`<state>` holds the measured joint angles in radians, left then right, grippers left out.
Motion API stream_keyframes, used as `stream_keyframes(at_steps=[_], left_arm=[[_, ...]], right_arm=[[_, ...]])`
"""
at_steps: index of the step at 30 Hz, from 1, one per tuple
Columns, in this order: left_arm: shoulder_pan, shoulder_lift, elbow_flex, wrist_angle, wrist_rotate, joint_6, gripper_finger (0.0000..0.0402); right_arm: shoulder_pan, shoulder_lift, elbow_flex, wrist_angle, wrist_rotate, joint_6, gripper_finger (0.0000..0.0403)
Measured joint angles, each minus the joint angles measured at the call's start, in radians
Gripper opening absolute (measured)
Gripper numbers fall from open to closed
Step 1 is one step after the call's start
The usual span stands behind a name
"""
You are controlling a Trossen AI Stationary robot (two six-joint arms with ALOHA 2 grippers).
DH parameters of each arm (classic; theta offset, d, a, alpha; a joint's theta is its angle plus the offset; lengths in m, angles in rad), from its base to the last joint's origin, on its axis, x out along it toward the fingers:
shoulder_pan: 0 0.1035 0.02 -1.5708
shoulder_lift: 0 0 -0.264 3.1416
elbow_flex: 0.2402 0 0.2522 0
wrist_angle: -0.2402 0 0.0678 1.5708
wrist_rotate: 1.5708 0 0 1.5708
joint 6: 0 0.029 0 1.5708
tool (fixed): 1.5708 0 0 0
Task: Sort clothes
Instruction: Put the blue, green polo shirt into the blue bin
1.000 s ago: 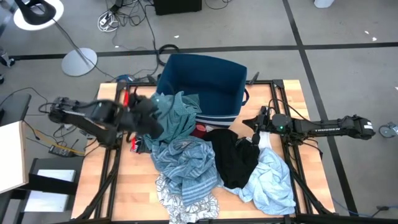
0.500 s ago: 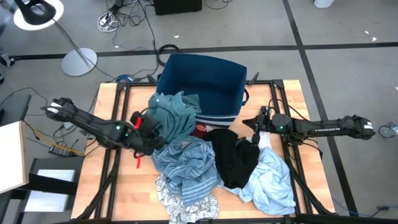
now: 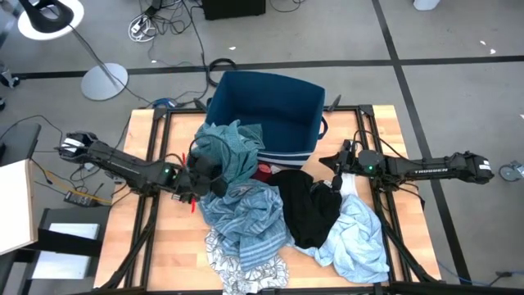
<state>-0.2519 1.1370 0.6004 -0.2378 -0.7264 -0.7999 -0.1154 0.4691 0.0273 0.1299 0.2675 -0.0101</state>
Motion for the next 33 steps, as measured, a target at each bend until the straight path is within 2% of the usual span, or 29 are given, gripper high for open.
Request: stream_keyframes(at_steps=[2,5,11,17,22,28,33], left_arm=[[0.005,0.001,0.028,0.058,0.007,0.095,0.0011],[0.021,0.001,0.115,0.118,0.016,0.251,0.0004],[0.087,0.001,0.348,0.123,0.035,0.516,0.0002],[0.217,0.057,0.585,0.131,0.029,0.758,0.0001],[0.365,0.167,0.813,0.144,0.027,0.928,0.0001],[0.502,0.299,1.032,0.049,0.048,0.972,0.0001],[0.530,0.359,1.088,-0.103,0.090,0.922,0.0009]], right_arm=[[0.000,0.000,0.000,0.000,0.000,0.000,0.0022],[0.000,0.000,0.000,0.000,0.000,0.000,0.0022],[0.000,0.000,0.000,0.003,0.000,0.000,0.0022],[0.000,0.000,0.000,0.004,0.000,0.000,0.0022],[0.000,0.000,0.000,0.008,0.000,0.000,0.0022],[0.000,0.000,0.000,0.011,0.000,0.000,0.0022],[0.000,0.000,0.000,0.012,0.000,0.000,0.0022]])
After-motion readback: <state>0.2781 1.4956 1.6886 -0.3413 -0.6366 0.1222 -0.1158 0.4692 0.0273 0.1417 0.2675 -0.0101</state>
